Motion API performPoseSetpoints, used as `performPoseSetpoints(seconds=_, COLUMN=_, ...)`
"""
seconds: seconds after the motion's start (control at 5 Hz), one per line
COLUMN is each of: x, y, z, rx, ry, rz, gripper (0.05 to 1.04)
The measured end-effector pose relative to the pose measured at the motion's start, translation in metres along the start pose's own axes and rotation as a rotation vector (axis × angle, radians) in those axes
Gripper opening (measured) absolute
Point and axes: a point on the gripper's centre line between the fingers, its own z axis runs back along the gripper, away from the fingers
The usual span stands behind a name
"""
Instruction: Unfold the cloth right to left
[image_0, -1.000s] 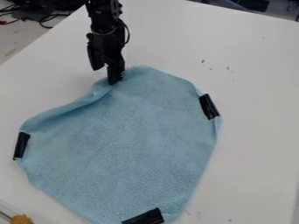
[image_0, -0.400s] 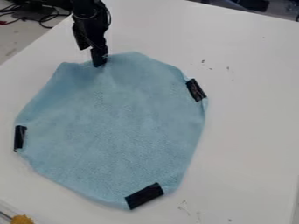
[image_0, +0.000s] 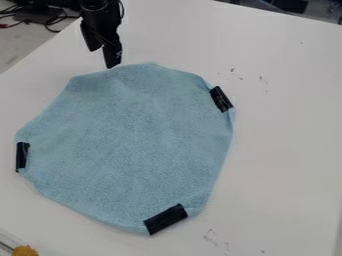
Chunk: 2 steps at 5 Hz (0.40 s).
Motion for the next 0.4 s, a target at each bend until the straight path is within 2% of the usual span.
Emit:
performPoseSetpoints(seconds=0.2, x=0.011, y=-0.011, z=0.014, rx=-0.051, ry=0.029, rz=0.081, gripper=0.999)
performPoseSetpoints(seconds=0.4, x=0.021, y=-0.028, z=0.028, rx=-0.126, ry=0.066, rz=0.17, gripper=0.999)
